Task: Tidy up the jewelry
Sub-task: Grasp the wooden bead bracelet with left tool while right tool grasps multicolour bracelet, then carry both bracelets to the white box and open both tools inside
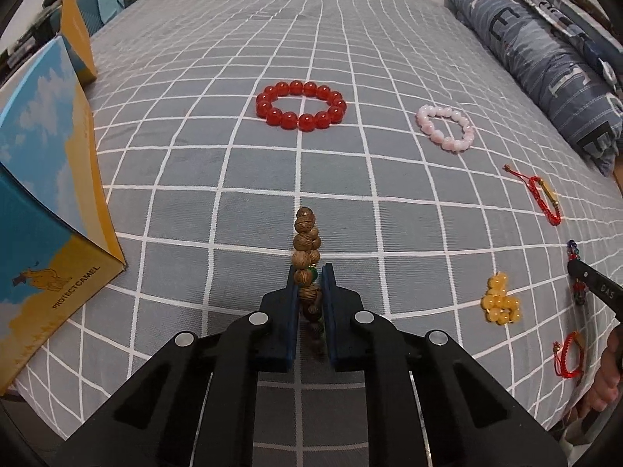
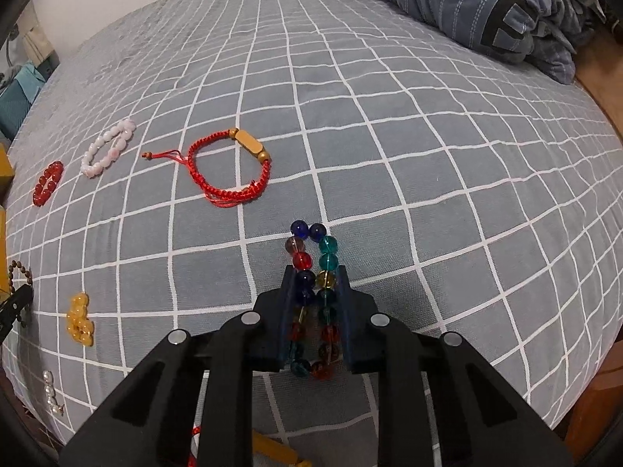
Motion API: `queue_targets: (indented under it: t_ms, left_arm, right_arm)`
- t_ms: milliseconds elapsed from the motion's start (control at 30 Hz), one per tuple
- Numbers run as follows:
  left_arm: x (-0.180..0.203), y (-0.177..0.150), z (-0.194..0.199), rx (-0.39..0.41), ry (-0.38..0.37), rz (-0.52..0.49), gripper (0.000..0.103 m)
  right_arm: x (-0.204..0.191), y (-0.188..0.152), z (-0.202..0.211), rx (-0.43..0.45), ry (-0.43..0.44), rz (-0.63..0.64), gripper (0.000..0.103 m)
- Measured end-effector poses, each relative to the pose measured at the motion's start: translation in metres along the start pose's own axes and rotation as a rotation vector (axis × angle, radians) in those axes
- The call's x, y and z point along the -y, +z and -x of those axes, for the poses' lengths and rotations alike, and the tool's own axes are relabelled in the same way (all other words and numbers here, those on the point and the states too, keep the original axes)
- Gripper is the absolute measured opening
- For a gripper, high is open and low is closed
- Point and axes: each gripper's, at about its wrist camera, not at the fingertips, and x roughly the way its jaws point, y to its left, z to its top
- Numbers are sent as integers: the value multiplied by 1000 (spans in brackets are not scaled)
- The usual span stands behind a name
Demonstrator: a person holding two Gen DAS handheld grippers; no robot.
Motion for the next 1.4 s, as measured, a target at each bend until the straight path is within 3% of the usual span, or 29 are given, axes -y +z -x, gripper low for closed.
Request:
queue_targets:
  t_ms: [500,1000,1400]
  left_arm:
    - [3,2,26,93,-8,-10,11]
    - [11,2,54,241,22,-26,11]
    - [7,9,81,295,28,-2,11]
  right_arm:
    - [-5,1,21,108,34,12,19]
    - [-36,-8,63,346,56,116,19]
    - [-54,-1,89,361,90,105,19]
